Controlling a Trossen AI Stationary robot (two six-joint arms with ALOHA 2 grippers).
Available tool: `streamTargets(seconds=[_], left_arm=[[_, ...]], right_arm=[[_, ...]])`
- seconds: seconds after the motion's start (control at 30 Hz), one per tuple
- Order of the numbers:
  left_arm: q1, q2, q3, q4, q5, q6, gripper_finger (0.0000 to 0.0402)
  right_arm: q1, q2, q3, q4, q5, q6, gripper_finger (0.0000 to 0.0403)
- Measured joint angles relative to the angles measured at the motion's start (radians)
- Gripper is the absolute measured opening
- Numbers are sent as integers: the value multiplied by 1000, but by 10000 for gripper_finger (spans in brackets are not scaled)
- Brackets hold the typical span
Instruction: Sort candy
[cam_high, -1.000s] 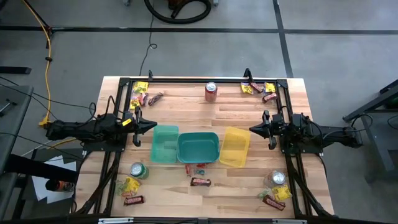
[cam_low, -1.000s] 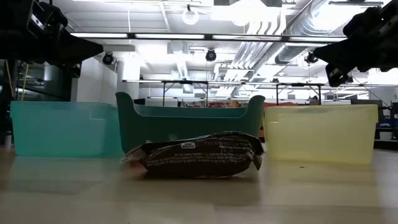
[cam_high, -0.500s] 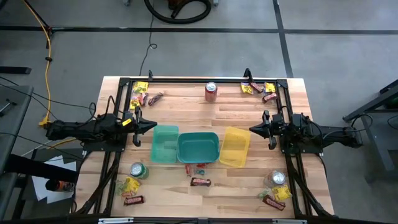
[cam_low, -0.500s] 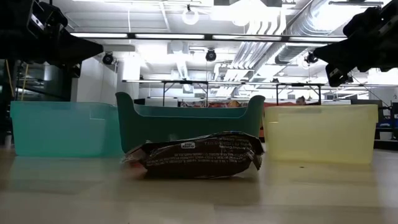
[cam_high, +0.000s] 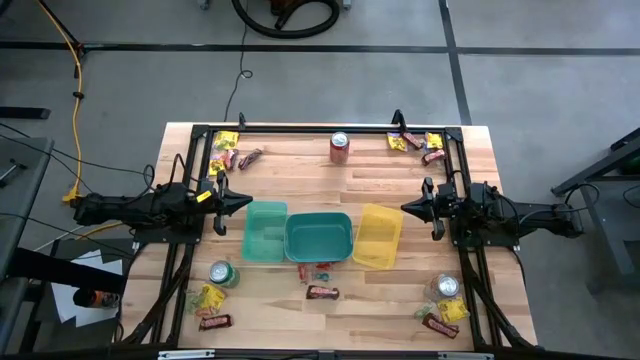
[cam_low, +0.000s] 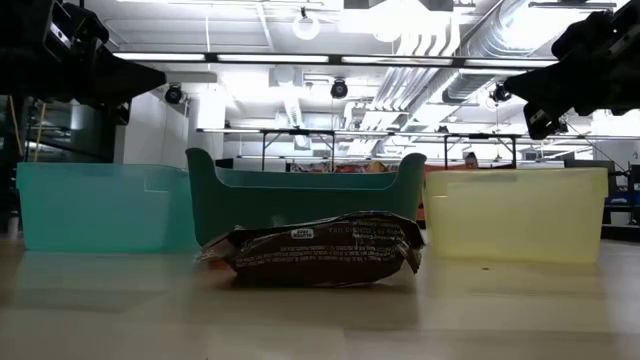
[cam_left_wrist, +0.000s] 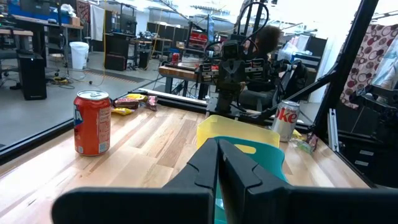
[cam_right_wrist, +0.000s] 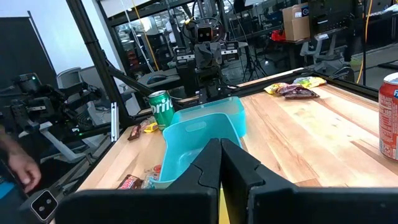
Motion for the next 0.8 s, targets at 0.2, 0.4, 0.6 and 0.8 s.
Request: streamTargets(seconds=[0.2, 0.4, 0.6, 0.8], left_arm=[[0, 0, 0, 0, 0, 0, 0], [0, 0, 0, 0, 0, 0, 0], [0, 2, 0, 177, -2, -131, 0], [0, 2, 0, 606, -108, -291, 0]], right_arm=[[0, 0, 0, 0, 0, 0, 0], [0, 0, 0, 0, 0, 0, 0], [0, 0, 0, 0, 0, 0, 0], [0, 0, 0, 0, 0, 0, 0]])
